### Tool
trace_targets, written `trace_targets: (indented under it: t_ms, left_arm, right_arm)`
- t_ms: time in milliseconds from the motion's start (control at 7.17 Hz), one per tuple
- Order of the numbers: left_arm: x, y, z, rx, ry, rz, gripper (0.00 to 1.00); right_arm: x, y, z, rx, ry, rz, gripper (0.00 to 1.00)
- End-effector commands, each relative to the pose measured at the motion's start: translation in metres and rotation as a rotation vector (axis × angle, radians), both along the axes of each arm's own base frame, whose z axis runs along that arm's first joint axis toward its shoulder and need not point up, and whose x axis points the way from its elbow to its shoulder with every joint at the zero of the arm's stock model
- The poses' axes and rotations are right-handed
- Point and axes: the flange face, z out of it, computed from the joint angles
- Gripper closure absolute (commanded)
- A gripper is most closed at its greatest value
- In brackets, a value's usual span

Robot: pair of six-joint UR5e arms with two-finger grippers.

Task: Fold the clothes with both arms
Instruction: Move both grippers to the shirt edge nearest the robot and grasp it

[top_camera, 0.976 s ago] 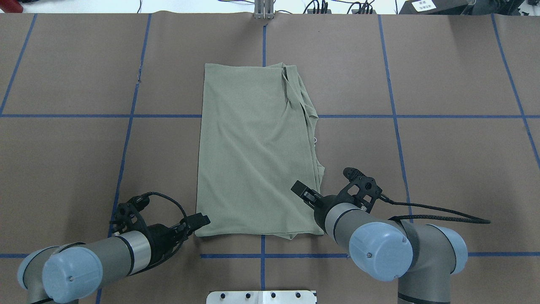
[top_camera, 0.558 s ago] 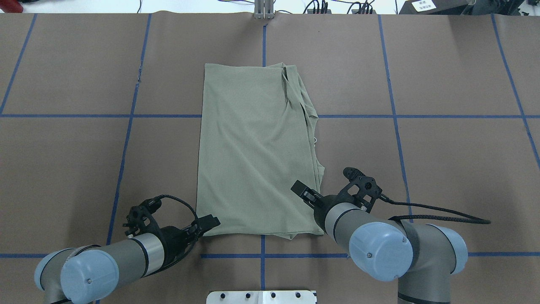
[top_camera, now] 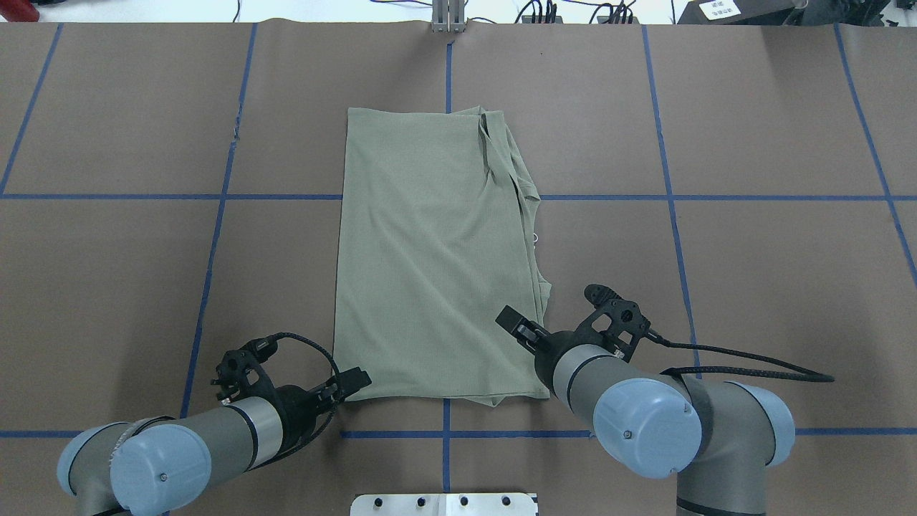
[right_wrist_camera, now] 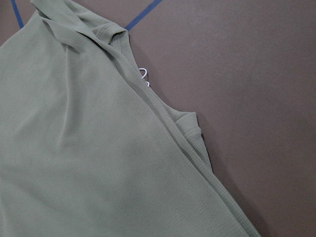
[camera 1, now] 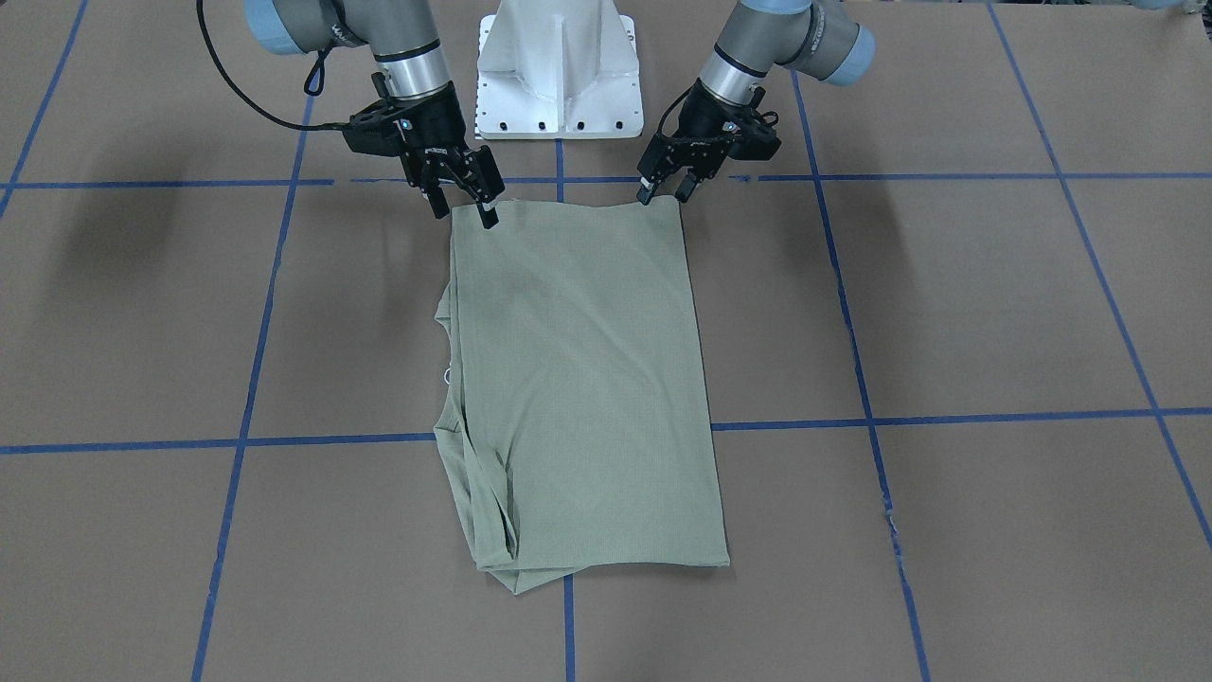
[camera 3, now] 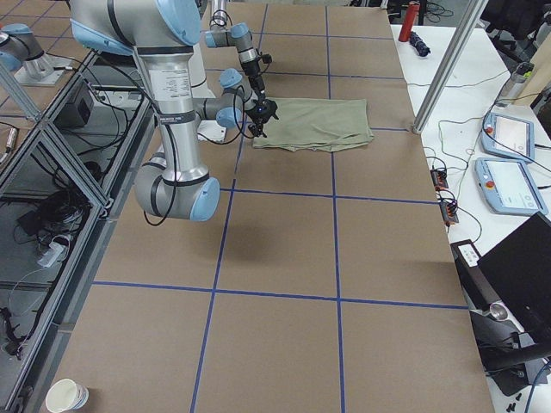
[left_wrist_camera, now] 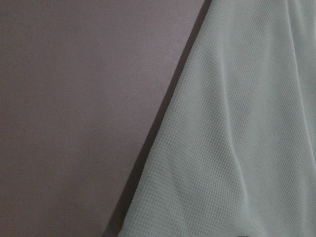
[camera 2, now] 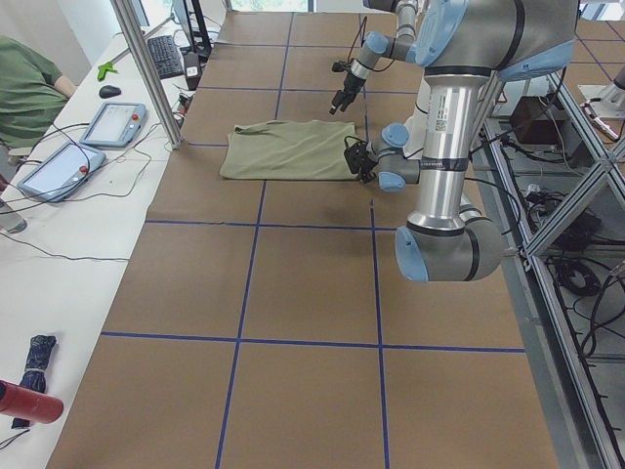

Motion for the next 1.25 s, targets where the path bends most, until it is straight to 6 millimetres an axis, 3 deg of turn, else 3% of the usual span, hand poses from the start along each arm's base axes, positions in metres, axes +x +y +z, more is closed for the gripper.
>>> trace_targets:
  t_ms: [0,139,279,558,697,836,976,1115]
  left_arm:
    - [0.001,0.000,-0.001,-0.003,-0.001,-0.007,0.34]
    - [0.001,-0.001,-0.002,-0.007,0.004,-0.014,0.56]
    - [0.000,-0.002,-0.002,-0.004,0.002,-0.017,0.62]
    - [0.000,-0.002,0.000,0.000,-0.003,-0.017,0.59]
    - [0.000,-0.003,-0.003,0.001,0.003,-0.019,0.86]
    - [-0.005,-0.002,-0.007,0.007,0.010,-0.016,1.00]
    - [-0.006,-0.001,-0.010,0.007,0.017,-0.014,1.00]
    - [-0.005,-0.001,-0.012,0.008,0.020,-0.014,1.00]
  right_arm:
    - [0.000,0.000,0.001,0.001,0.002,0.003,0.02]
    - [0.001,-0.001,0.001,0.004,0.003,0.008,0.02]
    - [0.001,0.000,0.000,0.006,0.001,0.010,0.02]
    - [0.000,0.000,0.001,0.006,0.003,0.010,0.02]
    - [-0.006,0.004,0.008,0.002,0.019,-0.001,0.04]
    - [-0.011,0.008,0.009,-0.014,0.013,0.001,0.12]
    - [-0.013,0.014,0.012,-0.060,0.020,0.003,0.23]
    - [-0.022,0.028,0.008,-0.077,0.056,-0.023,0.21]
